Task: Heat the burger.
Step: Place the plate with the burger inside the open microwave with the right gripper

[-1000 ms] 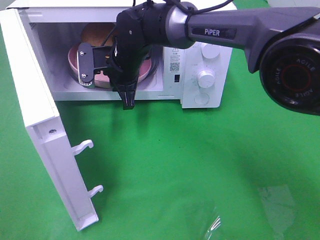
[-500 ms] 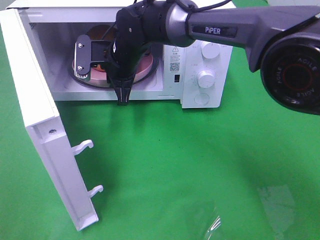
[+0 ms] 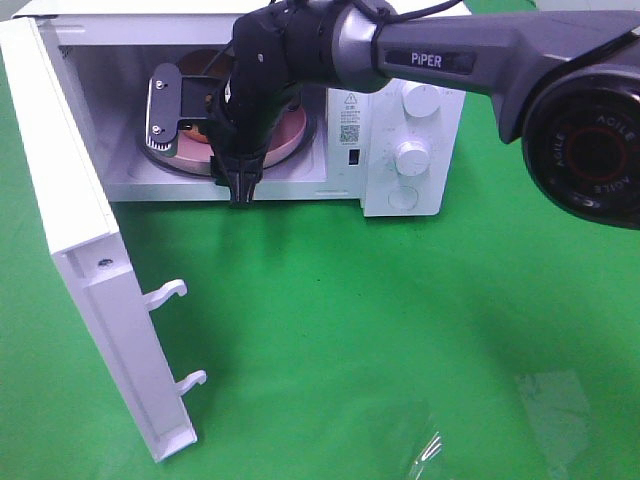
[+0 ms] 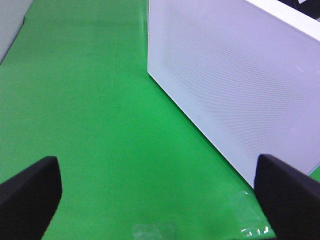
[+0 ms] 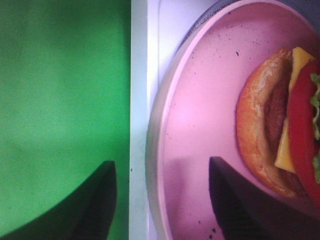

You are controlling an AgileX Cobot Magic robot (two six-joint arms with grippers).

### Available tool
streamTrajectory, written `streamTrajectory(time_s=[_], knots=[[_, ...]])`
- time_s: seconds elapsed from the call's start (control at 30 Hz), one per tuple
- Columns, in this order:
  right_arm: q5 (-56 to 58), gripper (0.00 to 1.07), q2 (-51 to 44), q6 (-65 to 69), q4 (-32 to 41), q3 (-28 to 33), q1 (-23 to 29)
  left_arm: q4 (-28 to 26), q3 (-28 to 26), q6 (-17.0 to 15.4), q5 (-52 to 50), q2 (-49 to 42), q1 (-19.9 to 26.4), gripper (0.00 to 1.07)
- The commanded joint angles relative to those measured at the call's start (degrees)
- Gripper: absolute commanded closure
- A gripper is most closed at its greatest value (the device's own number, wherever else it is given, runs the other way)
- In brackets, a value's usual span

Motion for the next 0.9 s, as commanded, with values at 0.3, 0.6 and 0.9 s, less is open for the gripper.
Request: streamTrajectory(time_s=[0.3,0.6,0.9], knots=[[0.74,0.43,-1.55,3.32,0.46,-0.4,1.2,0.0,0.17,-0.23,-0.63,-0.8,0.0,0.1],[4.93,0.43,-2.06,4.76,0.46,-0.4,1.43,0.0,0.17,-0.23,-0.63,-0.8,0.0,0.1],[7.05,0.41,-4.24,4.98,-0.69,1.72,1.95,0.0,0.17,-0.23,-0.63,-0.8,0.0,0.1]])
